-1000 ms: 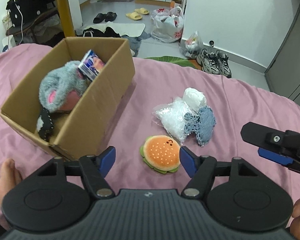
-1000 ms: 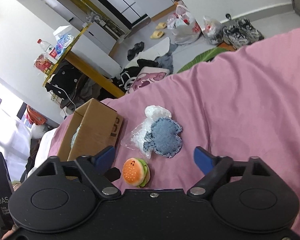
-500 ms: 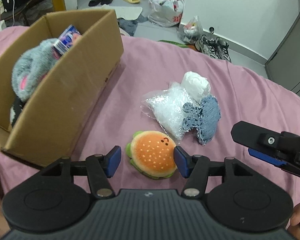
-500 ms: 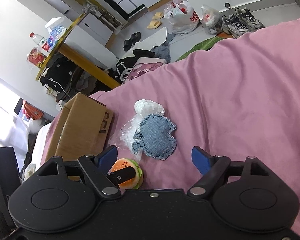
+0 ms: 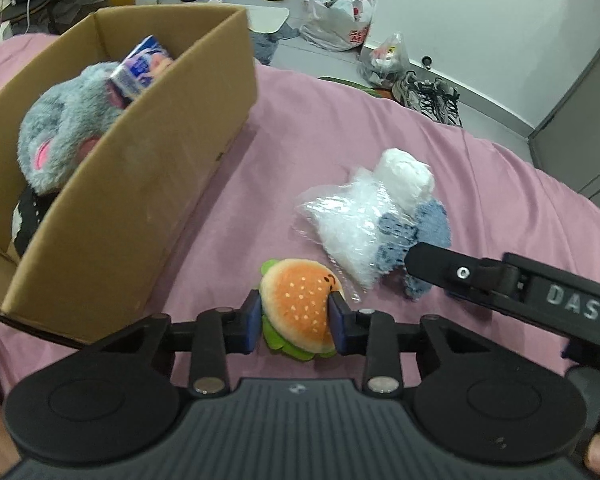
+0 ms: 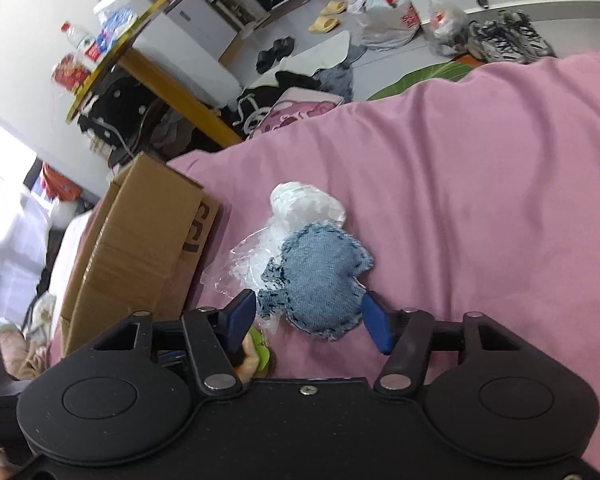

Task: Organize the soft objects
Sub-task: 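Grasp the burger plush with the left tool while the right tool grasps the denim knit item, then carry the burger plush and denim knit item over the box with both tools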

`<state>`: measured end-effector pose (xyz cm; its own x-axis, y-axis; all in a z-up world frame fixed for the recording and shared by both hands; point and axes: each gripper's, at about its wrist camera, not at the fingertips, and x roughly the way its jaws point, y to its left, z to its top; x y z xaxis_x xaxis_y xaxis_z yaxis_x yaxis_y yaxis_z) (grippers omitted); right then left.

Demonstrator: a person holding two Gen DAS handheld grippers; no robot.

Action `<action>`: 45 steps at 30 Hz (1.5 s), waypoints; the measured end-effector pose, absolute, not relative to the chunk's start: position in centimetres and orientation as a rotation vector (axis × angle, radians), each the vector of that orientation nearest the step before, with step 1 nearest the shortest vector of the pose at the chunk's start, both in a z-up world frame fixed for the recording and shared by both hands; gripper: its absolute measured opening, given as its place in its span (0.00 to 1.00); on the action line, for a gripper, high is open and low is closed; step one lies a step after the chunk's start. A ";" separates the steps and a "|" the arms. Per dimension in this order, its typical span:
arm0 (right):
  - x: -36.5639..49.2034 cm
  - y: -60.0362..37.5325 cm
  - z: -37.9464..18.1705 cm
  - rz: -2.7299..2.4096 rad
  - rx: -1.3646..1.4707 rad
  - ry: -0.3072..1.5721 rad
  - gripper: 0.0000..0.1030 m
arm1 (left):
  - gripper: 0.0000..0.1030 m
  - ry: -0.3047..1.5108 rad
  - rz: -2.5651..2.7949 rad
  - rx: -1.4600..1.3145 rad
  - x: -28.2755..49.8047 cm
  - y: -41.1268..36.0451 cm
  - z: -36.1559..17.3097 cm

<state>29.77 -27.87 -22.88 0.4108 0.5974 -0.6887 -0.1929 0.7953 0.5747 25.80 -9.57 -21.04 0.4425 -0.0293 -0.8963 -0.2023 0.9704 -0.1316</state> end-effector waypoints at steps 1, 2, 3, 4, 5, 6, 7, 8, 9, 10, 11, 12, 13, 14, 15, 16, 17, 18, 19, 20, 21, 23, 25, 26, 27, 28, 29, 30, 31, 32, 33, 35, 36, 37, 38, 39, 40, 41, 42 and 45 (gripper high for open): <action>29.8 -27.6 -22.9 0.522 0.432 1.038 0.53 | 0.32 1.108 0.112 -0.237 25.7 -9.3 -21.0; 29.7 -27.4 -22.9 0.526 0.426 1.039 0.48 | 0.32 1.106 0.115 -0.237 25.7 -9.2 -20.9; 29.6 -27.5 -22.8 0.532 0.427 1.038 0.46 | 0.31 1.104 0.117 -0.238 25.6 -9.1 -20.8; 29.6 -27.6 -22.7 0.542 0.437 1.037 0.39 | 0.31 1.102 0.116 -0.239 25.5 -9.0 -20.7; 29.5 -27.7 -22.7 0.550 0.451 1.038 0.35 | 0.31 1.100 0.117 -0.240 25.4 -8.9 -20.6; 29.4 -27.9 -22.7 0.550 0.461 1.039 0.34 | 0.31 1.098 0.118 -0.239 25.3 -8.8 -20.6; 29.3 -28.1 -22.7 0.545 0.467 1.037 0.32 | 0.31 1.096 0.116 -0.236 25.2 -8.7 -20.5; 29.1 -28.3 -22.6 0.539 0.471 1.036 0.31 | 0.31 1.095 0.117 -0.237 25.1 -8.7 -20.5; 29.0 -28.5 -22.6 0.536 0.476 1.035 0.30 | 0.31 1.094 0.121 -0.242 25.0 -8.5 -20.5; 28.8 -28.7 -22.4 0.532 0.480 1.031 0.30 | 0.31 1.093 0.125 -0.249 24.9 -8.4 -20.3; 28.6 -28.8 -22.2 0.526 0.481 1.024 0.30 | 0.30 1.090 0.125 -0.253 24.9 -8.3 -20.1; 28.5 -28.9 -22.0 0.516 0.479 1.016 0.30 | 0.30 1.088 0.119 -0.256 24.8 -8.3 -19.8; 28.4 -28.9 -21.8 0.505 0.474 1.011 0.30 | 0.30 1.085 0.105 -0.262 24.6 -8.4 -19.5; 28.2 -29.0 -21.6 0.494 0.472 1.008 0.30 | 0.30 1.079 0.092 -0.271 24.5 -8.3 -19.2; 28.0 -29.1 -21.4 0.485 0.469 1.006 0.30 | 0.30 1.068 0.084 -0.279 24.4 -8.2 -18.7; 28.0 -29.0 -21.2 0.476 0.462 1.002 0.30 | 0.30 1.054 0.076 -0.278 24.1 -8.2 -18.2; 27.7 -29.2 -20.9 0.465 0.457 0.995 0.30 | 0.30 1.041 0.069 -0.275 23.9 -8.2 -17.8; 27.6 -29.4 -20.6 0.456 0.456 0.988 0.30 | 0.30 1.029 0.068 -0.270 23.7 -8.1 -17.4; 27.4 -29.6 -20.3 0.446 0.458 0.980 0.30 | 0.30 1.015 0.068 -0.259 23.5 -8.1 -17.0; 27.2 -29.8 -20.0 0.435 0.458 0.975 0.30 | 0.30 1.003 0.066 -0.251 23.3 -8.1 -16.6; 27.0 -30.0 -19.7 0.424 0.455 0.971 0.30 | 0.30 0.995 0.061 -0.249 23.1 -8.0 -16.3; 26.4 -30.2 -19.0 0.399 0.441 0.957 0.30 | 0.30 0.984 0.049 -0.254 22.8 -7.9 -15.9; 25.8 -30.1 -17.9 0.376 0.416 0.918 0.30 | 0.30 0.970 0.041 -0.251 22.6 -7.8 -15.5; 25.5 -30.1 -17.3 0.369 0.408 0.897 0.30 | 0.29 0.965 0.039 -0.251 22.6 -7.7 -15.3; 25.2 -30.1 -16.8 0.365 0.407 0.884 0.30 | 0.28 0.960 0.036 -0.254 22.5 -7.6 -15.0; 25.0 -30.2 -16.4 0.357 0.407 0.875 0.30 | 0.27 0.954 0.035 -0.251 22.4 -7.6 -14.9; 24.8 -30.3 -15.8 0.348 0.403 0.865 0.30 | 0.27 0.942 0.035 -0.239 22.3 -7.6 -14.5; 24.6 -30.4 -15.4 0.345 0.400 0.857 0.30 | 0.27 0.929 0.032 -0.229 22.1 -7.6 -14.1; 24.5 -30.4 -14.9 0.344 0.397 0.845 0.30 | 0.27 0.921 0.025 -0.226 21.9 -7.6 -13.8; 24.3 -30.5 -14.4 0.341 0.394 0.831 0.30 | 0.27 0.912 0.006 -0.223 21.7 -7.6 -13.4; 24.2 -30.5 -13.9 0.340 0.392 0.821 0.30 | 0.27 0.904 -0.005 -0.215 21.6 -7.7 -13.1; 24.0 -30.5 -12.9 0.340 0.391 0.803 0.30 | 0.27 0.879 -0.020 -0.200 21.2 -7.6 -12.2; 23.8 -30.4 -12.5 0.339 0.387 0.794 0.30 | 0.27 0.866 -0.025 -0.201 21.0 -7.5 -11.7; 23.6 -30.2 -12.1 0.339 0.379 0.784 0.30 | 0.27 0.855 -0.030 -0.203 20.8 -7.3 -11.4; 23.4 -30.0 -11.6 0.339 0.371 0.775 0.30 | 0.27 0.842 -0.034 -0.205 20.6 -7.2 -11.0; 23.2 -29.8 -11.2 0.341 0.368 0.766 0.30 | 0.25 0.824 -0.036 -0.209 20.3 -6.9 -10.5; 23.0 -29.7 -10.9 0.344 0.368 0.758 0.30 | 0.25 0.809 -0.037 -0.213 20.1 -6.7 -10.1; 22.8 -29.5 -10.6 0.346 0.367 0.752 0.30 | 0.25 0.799 -0.038 -0.217 20.0 -6.5 -9.8; 22.6 -29.2 -10.3 0.347 0.362 0.745 0.30 | 0.25 0.789 -0.040 -0.221 19.8 -6.3 -9.4; 22.1 -28.3 -9.6 0.348 0.342 0.731 0.30 | 0.25 0.762 -0.054 -0.213 19.4 -5.6 -8.4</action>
<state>22.07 -28.33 -9.57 0.6928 0.4220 -0.5847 -0.1877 0.8884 0.4189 19.45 -5.62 -8.43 0.7235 -0.1257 -0.6788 -0.0285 0.9770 -0.2112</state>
